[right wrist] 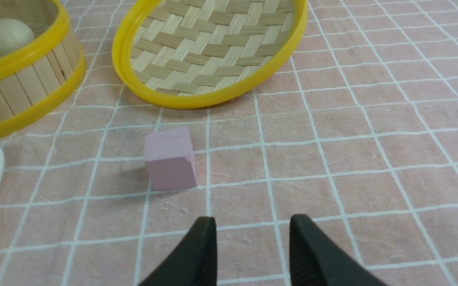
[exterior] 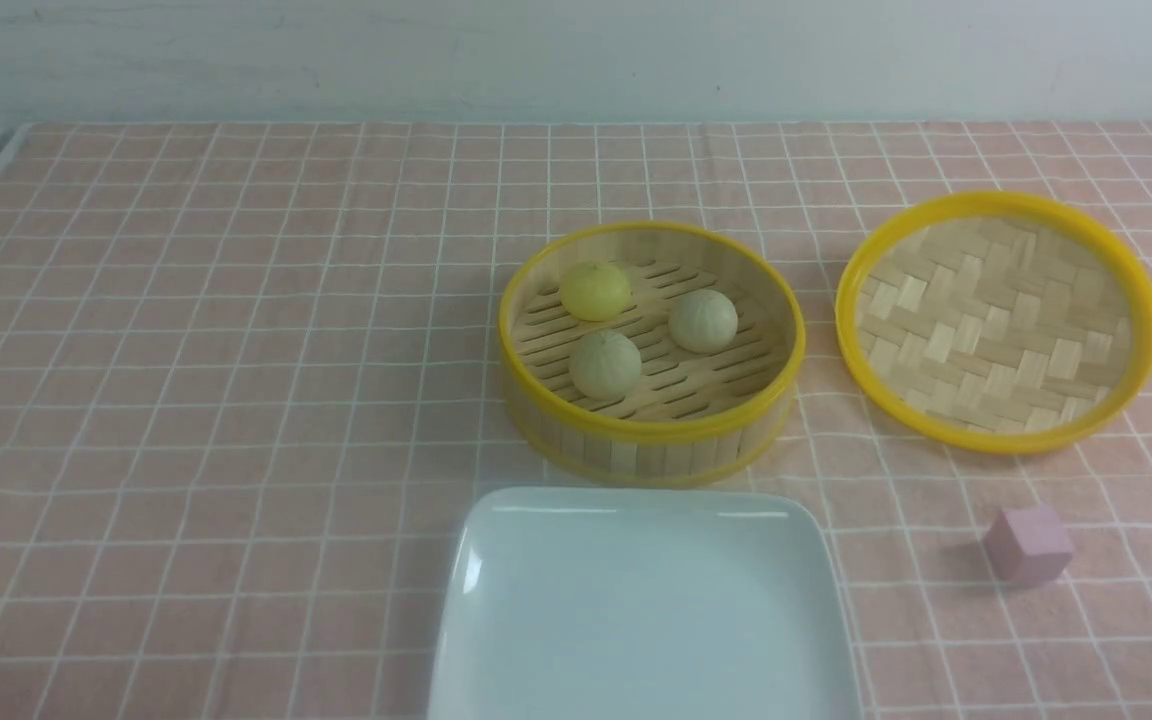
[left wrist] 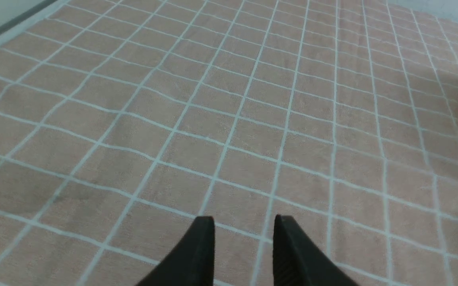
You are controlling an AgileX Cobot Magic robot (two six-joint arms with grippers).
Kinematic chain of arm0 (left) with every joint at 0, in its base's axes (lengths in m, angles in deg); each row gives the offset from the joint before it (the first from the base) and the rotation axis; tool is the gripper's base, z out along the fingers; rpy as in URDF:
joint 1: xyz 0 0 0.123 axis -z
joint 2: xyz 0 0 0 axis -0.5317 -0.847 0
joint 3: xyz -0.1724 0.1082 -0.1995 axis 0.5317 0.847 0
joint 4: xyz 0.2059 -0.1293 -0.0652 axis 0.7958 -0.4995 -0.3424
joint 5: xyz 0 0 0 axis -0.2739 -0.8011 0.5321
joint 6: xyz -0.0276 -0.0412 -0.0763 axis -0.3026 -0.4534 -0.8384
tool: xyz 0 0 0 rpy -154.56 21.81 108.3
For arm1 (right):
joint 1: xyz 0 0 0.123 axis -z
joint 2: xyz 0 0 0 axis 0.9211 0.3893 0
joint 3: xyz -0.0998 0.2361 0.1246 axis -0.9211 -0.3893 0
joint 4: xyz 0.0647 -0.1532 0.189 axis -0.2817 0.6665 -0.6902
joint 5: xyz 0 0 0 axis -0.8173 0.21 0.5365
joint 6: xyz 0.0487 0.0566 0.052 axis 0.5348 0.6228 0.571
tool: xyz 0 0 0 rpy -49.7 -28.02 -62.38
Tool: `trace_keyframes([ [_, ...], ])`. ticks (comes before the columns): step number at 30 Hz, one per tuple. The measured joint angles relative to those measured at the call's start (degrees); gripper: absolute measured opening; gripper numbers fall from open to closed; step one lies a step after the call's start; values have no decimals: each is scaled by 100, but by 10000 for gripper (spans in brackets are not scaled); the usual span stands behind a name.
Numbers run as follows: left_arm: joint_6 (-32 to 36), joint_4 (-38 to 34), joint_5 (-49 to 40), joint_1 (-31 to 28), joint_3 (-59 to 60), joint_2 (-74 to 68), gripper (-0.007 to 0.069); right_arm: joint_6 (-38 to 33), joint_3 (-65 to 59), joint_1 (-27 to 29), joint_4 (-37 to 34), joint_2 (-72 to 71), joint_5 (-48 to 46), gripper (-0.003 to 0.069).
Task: Put the steamed buns into the plate on the pink tablecloth.
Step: 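Reach toward a bun in the bamboo steamer with the right gripper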
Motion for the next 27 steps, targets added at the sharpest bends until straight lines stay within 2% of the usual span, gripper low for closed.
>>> trace_keyframes([
  [3, -1319, -1507, 228, 0, 31, 0, 240, 1191, -57, 0, -1426, 0, 451, 240],
  [7, -2598, -2960, 404, 0, 44, 0, 240, 2060, -56, 0, -2545, 0, 764, 240],
  [10, -2983, -3446, 438, 0, 45, 0, 240, 2216, -56, 0, -2860, 0, 797, 240],
  [13, -3055, -3498, 448, 0, 45, 0, 240, 2229, -56, 0, -2931, 0, 815, 240],
  [17, -2881, -3243, 658, 6, 45, 0, 240, 2207, -45, 0, -2947, 0, 877, 240],
  [21, -1817, -3074, 193, 150, -518, 0, 236, 1478, 537, 0, -2635, 15, 878, 236],
  [22, -1759, -3059, 164, 153, -562, 0, 234, 1431, 585, 0, -2585, 30, 866, 235],
  [25, -878, -2931, -471, 169, -1309, -419, 170, 656, 1540, 0, -1924, 549, 257, 164],
  [27, -529, -2832, -824, 169, -1597, -831, 118, 414, 1926, 0, -1594, 986, -327, 115],
])
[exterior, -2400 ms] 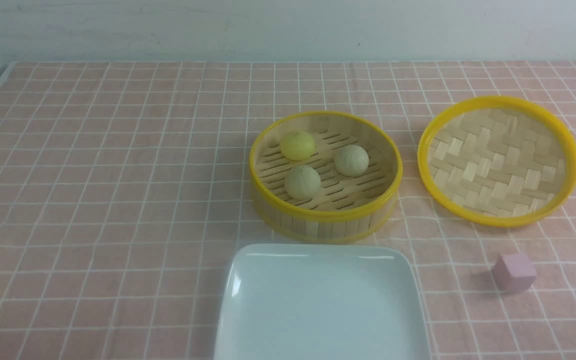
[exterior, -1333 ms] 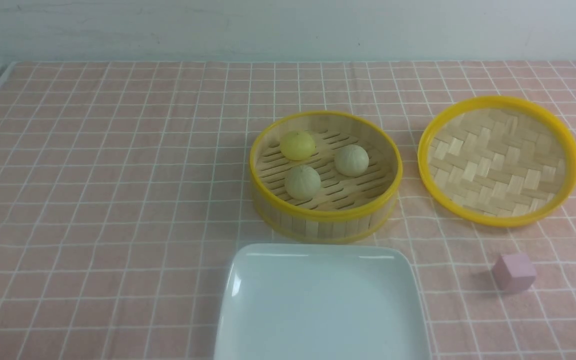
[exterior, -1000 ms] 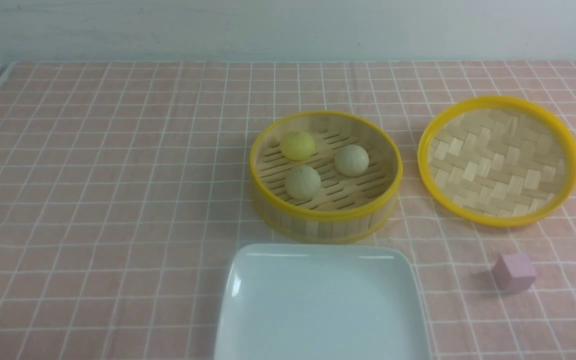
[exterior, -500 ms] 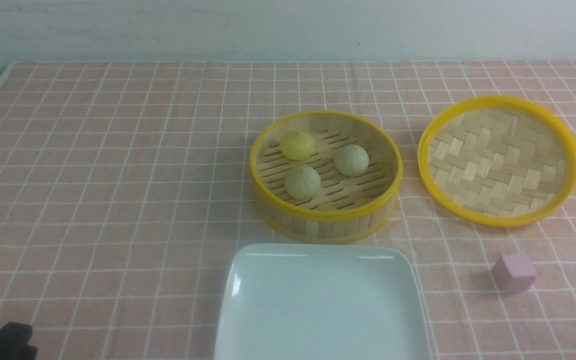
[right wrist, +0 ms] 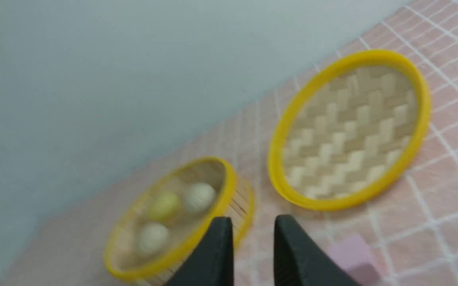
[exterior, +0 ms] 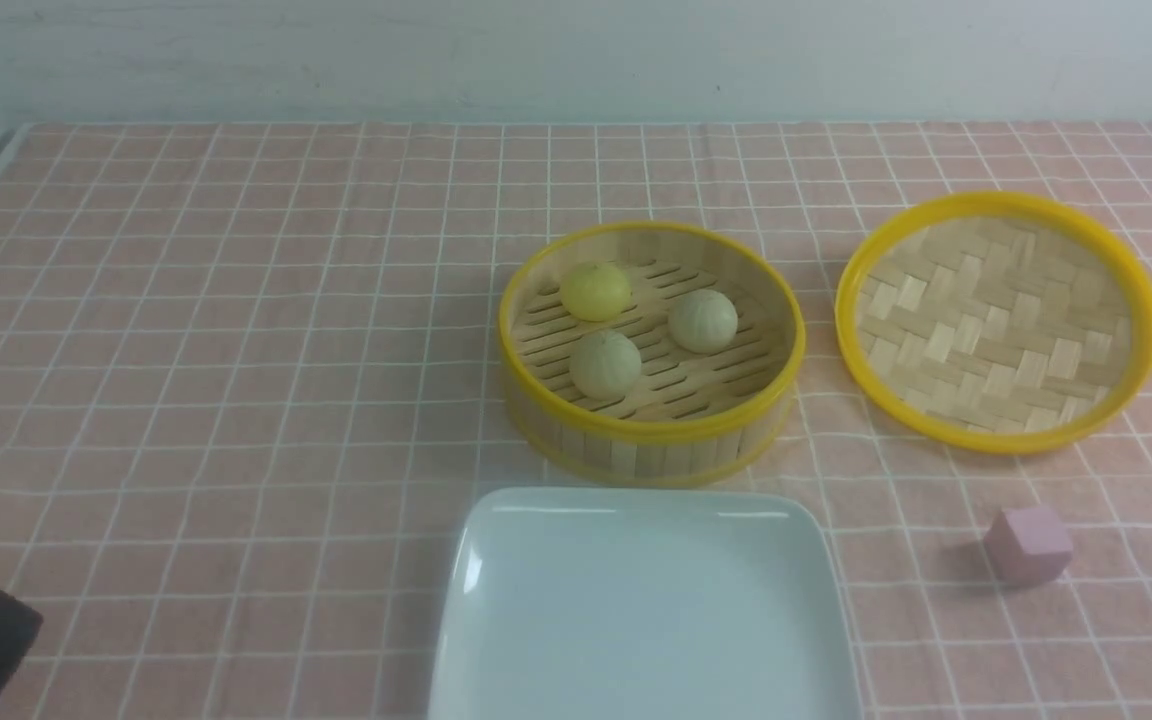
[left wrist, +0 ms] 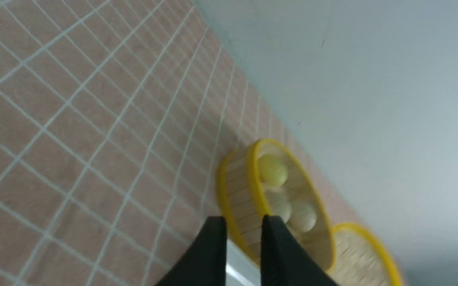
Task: Put the steamed buns into the plate on the pink tablecloth.
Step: 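Reach toward a bun in the bamboo steamer with the right gripper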
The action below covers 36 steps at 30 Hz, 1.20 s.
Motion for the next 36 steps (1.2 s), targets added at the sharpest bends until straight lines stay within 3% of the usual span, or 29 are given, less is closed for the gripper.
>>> trace_keyframes([
  [1, 297, 75, -389, 0, -226, -372, 68, -180, 366, 0, 336, 388, -710, 55],
  [2, 297, 83, -443, 0, -226, -437, 68, -200, 414, 0, 381, 457, -818, 55],
  [3, 685, 166, -899, 0, -500, -1062, 22, -317, 788, 0, 747, 1098, -1765, 15],
  [8, 1613, 237, -1917, 0, -1114, -2661, -1, -544, 1491, 0, 857, 2651, -3195, -12],
  [11, 2155, 166, -2098, 0, -1398, -3482, -1, -1565, 1666, 0, -197, 3602, -3268, -13],
  [15, 2747, -152, -2069, 0, -1556, -4174, -1, -3678, 1702, -71, -2389, 4619, -3194, -6],
  [16, 2799, -179, -2061, 0, -1556, -4199, -1, -3794, 1708, -97, -2500, 4671, -3193, -5],
  [17, 2992, -352, -2050, 0, -1556, -4396, -1, -4741, 1758, -253, -3391, 5132, -3125, -1],
  [21, 3214, -586, -2020, 2, -1567, -4596, 4, -5733, 2226, -812, -4265, 6097, -2977, 8],
  [25, 3242, -609, -1997, 2, -1567, -4625, 12, -5814, 3219, -1391, -4107, 7147, -2362, 30],
  [30, 3242, -609, -1997, 2, -1584, -4625, 17, -5358, 4334, -1699, -3250, 8039, -1666, 93],
  [36, 3237, -610, -1997, 2, -1584, -4625, 30, -4030, 5940, -1786, -1251, 9299, -670, 255],
])
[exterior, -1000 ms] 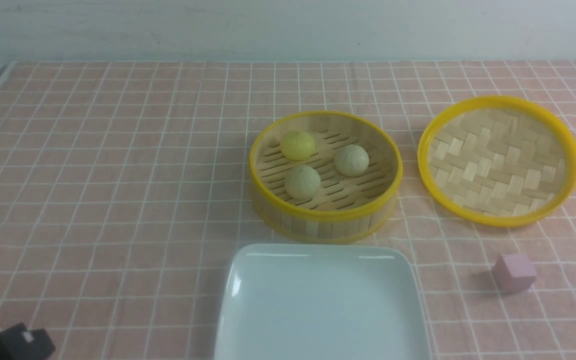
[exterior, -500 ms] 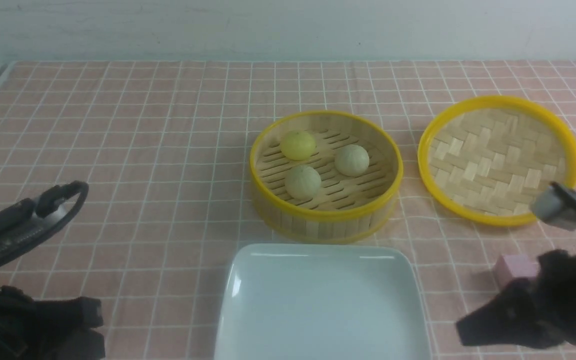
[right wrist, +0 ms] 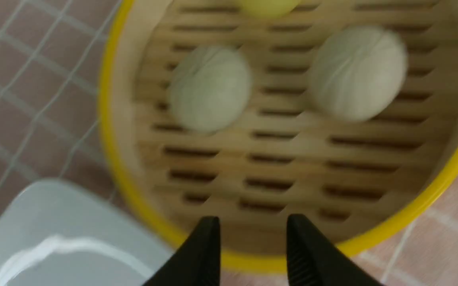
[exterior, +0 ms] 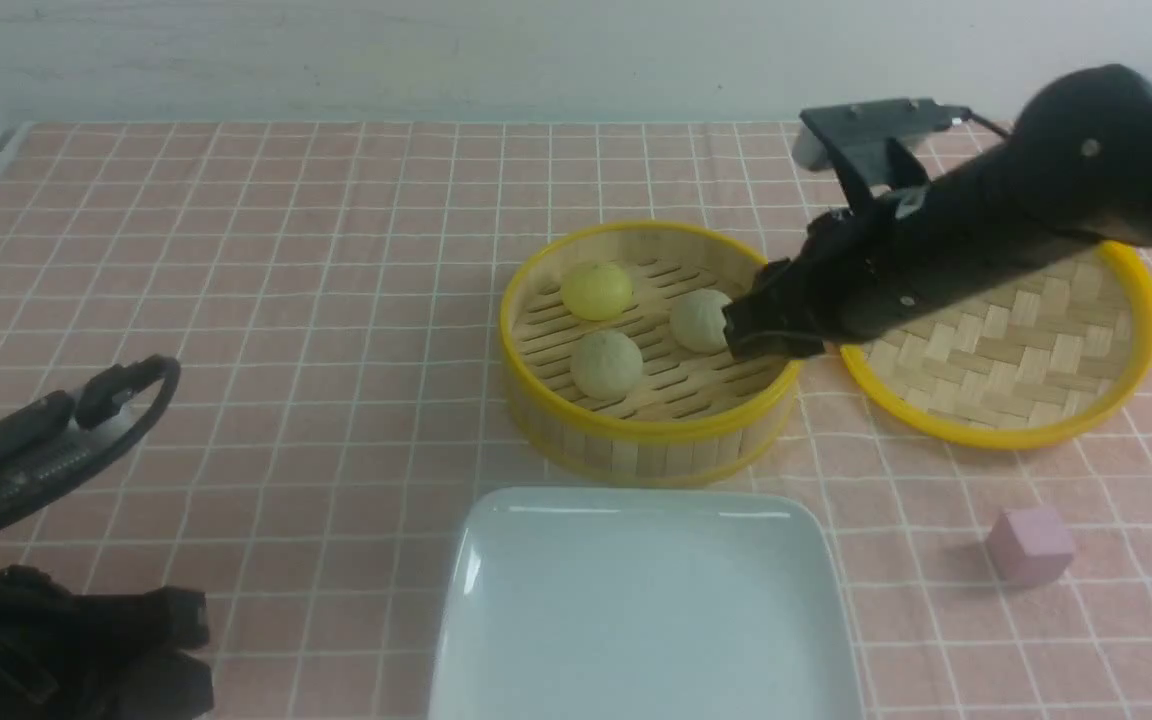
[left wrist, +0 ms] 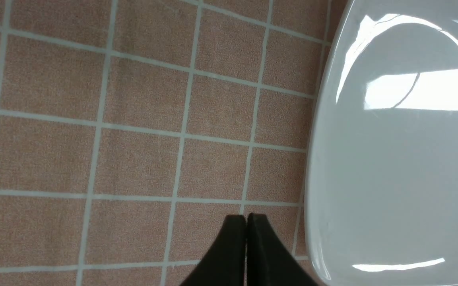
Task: Put the steamed buns into the plate on the pink tablecloth.
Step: 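Reach toward a bun in the bamboo steamer with the right gripper, then move the steamed bun from the bamboo steamer onto the white plate with the right gripper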
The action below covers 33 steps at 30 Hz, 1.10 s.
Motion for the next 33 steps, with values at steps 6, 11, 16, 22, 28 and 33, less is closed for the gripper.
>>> trace_keyframes([
  [6, 0, -5, 0, 0, 0, 0, 41, 561, 698, 0, 759, 972, 628, 354],
  [11, 0, -10, 0, 0, 0, 0, 41, 591, 754, 0, 822, 1578, 1088, 308],
  [16, 0, -10, 0, 0, 0, 0, 49, 608, 760, 0, 760, 1485, 907, 59],
  [22, 0, -10, 0, 0, 0, 0, 57, 610, 648, 0, 721, 189, -401, 13],
  [28, 0, -10, 37, 0, 0, 0, 66, 615, -834, -157, -42, -1433, -820, 13],
  [33, 0, -15, 49, 0, 0, 0, 73, 615, -2643, -562, -769, -1645, 392, 15],
])
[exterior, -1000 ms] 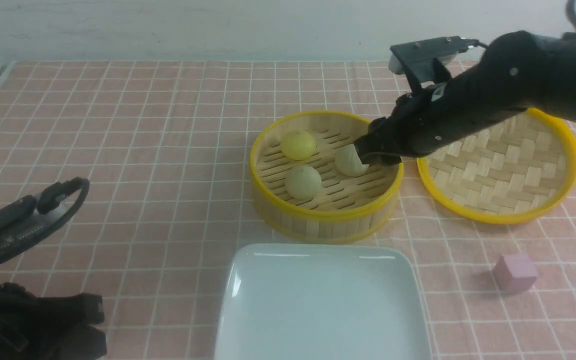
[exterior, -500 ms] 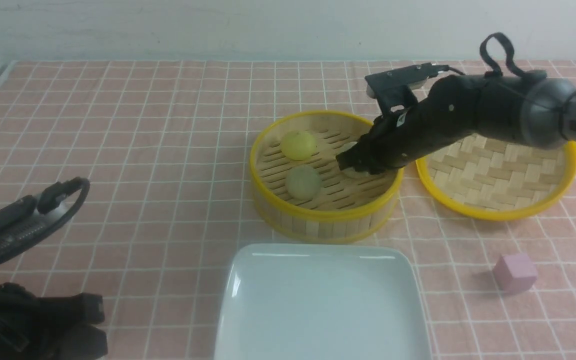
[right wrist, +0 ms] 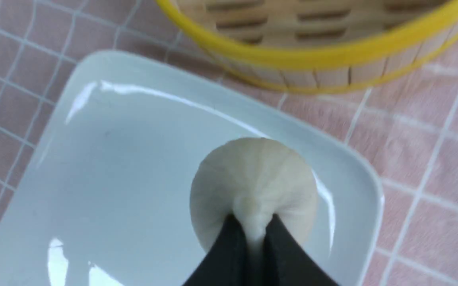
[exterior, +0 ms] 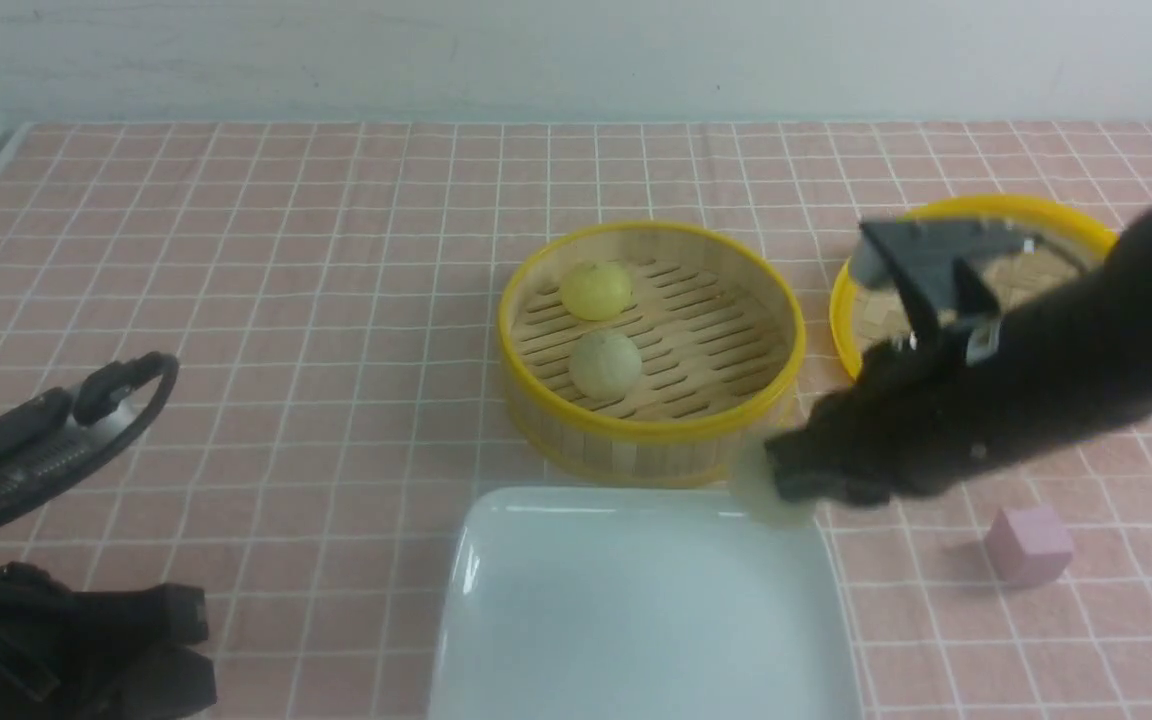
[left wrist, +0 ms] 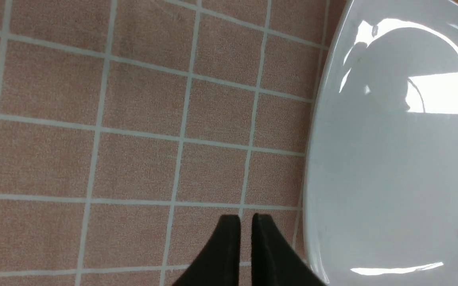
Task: Put the steamed buns into the plate on the pink tablecloth.
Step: 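Move the steamed bun from the bamboo steamer onto the white plate with the right gripper, then reach into the bamboo steamer and grasp a bun with the left gripper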
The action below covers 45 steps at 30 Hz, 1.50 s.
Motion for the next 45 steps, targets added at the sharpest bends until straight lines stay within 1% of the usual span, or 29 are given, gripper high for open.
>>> trace_keyframes([
  [1, 0, 0, 0, 0, 0, 0, 73, 0, -58, -17, -56, 11, 135, 16],
  [2, 0, 0, 25, 0, 0, 0, 75, 0, -415, -129, -201, 53, 564, 22],
  [3, 0, 0, 35, 0, 0, 0, 76, 0, -536, -173, -247, 78, 740, 26],
  [4, 0, 0, 45, 0, 0, 0, 78, 0, -786, -279, -299, 176, 1134, 42],
  [5, 0, 0, 57, 0, 0, 0, 81, 0, -869, -323, -315, 218, 1258, 57],
  [7, 0, 0, 128, 0, 0, 0, 84, 0, -977, -416, -357, 406, 1577, 122],
  [8, 0, 0, 138, 0, 0, 0, 85, 0, -988, -419, -363, 421, 1594, 137],
  [10, -78, 0, 230, 0, 0, 0, 90, 0, -997, -447, -400, 569, 1745, 253],
  [14, -236, 0, 248, 0, 0, 0, 101, 0, -985, -310, -372, 359, 1468, 414],
  [16, -246, 0, 255, 0, 0, 0, 104, 0, -912, -156, -300, 88, 1092, 459],
  [17, -254, 0, 262, 0, 0, 0, 104, 0, -811, -9, -184, -234, 708, 478],
  [19, -256, 0, 284, 0, 0, 0, 107, 0, -610, 253, -33, -681, 236, 484],
  [21, -256, 0, 313, 0, 0, 0, 109, 0, -394, 539, 174, -1254, -332, 463],
  [24, -142, 0, 352, 0, 0, 0, 112, 0, -184, 974, 569, -2234, -1144, 360],
  [25, -70, 0, 389, 0, 0, -6, 111, 0, -177, 1107, 721, -2595, -1408, 307],
  [26, 42, -13, 447, 0, 0, -13, 111, 0, -177, 1244, 965, -3094, -1807, 223],
  [27, 117, -29, 472, 0, -16, -30, 113, 0, -205, 1319, 1066, -3303, -1962, 187],
  [28, 203, -78, 485, 0, -62, -84, 113, 0, -276, 1405, 1260, -3714, -2244, 113],
  [29, 276, -133, 449, 0, -152, -159, 113, 0, -381, 1453, 1403, -4051, -2421, 63],
  [31, 432, -284, 243, 0, -488, -395, 101, 0, -659, 1494, 1582, -4657, -2621, 11],
  [33, 621, -494, -62, 55, -901, -681, 67, 0, -1007, 1501, 1676, -5276, -2652, -5],
  [35, 885, -715, -283, 290, -1373, -1018, 24, 0, -1415, 1501, 1724, -5778, -2569, -11],
  [37, 1026, -812, -306, 477, -1643, -1222, 11, 0, -1645, 1512, 1753, -5964, -2485, -11],
  [38, 1137, -908, -274, 852, -1961, -1480, 1, 0, -1878, 1520, 1822, -6136, -2354, -11],
  [39, 1182, -919, -196, 1105, -2242, -1677, 0, 0, -2039, 1530, 1866, -6205, -2245, -11],
  [40, 1192, -919, -181, 1207, -2290, -1760, -1, 0, -2063, 1530, 1883, -6212, -2215, -11],
  [41, 1190, -838, -5, 1594, -2742, -2121, 1, 0, -2231, 1530, 1947, -6217, -2126, -11],
  [43, 1019, -585, 242, 2052, -3265, -2685, 18, 0, -2338, 1530, 2015, -6217, -2057, -10],
  [45, 742, -334, 365, 2318, -3692, -3135, 42, 0, -2364, 1530, 2024, -6217, -2039, -10],
])
